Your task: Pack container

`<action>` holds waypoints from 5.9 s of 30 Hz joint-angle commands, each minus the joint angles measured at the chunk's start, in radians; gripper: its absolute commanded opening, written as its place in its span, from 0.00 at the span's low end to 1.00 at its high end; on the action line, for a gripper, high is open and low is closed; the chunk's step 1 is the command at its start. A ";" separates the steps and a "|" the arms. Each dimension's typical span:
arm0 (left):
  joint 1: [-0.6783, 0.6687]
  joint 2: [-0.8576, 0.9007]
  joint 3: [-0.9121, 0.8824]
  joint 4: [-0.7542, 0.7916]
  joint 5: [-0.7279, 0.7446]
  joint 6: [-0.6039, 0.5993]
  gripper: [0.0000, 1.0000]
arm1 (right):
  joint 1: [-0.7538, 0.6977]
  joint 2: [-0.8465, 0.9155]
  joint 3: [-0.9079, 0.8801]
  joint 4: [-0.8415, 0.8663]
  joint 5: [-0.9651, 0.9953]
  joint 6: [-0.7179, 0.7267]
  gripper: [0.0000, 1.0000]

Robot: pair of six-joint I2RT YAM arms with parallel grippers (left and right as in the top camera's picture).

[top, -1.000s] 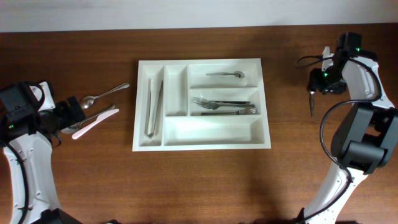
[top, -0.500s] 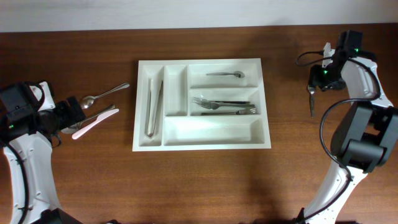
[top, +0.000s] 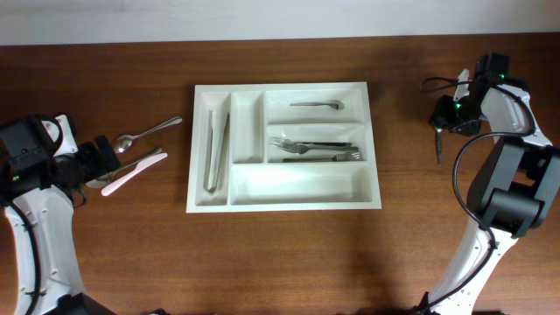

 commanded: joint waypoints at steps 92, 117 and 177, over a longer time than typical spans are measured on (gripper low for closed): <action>0.003 0.005 0.016 0.002 0.017 -0.010 0.99 | -0.130 0.253 0.018 0.018 -0.628 0.201 0.28; 0.003 0.005 0.016 0.002 0.017 -0.010 0.99 | -0.073 0.254 0.017 0.003 -0.447 0.047 0.25; 0.003 0.005 0.016 0.002 0.017 -0.010 0.99 | -0.071 -0.202 0.036 -0.102 -0.679 0.024 0.04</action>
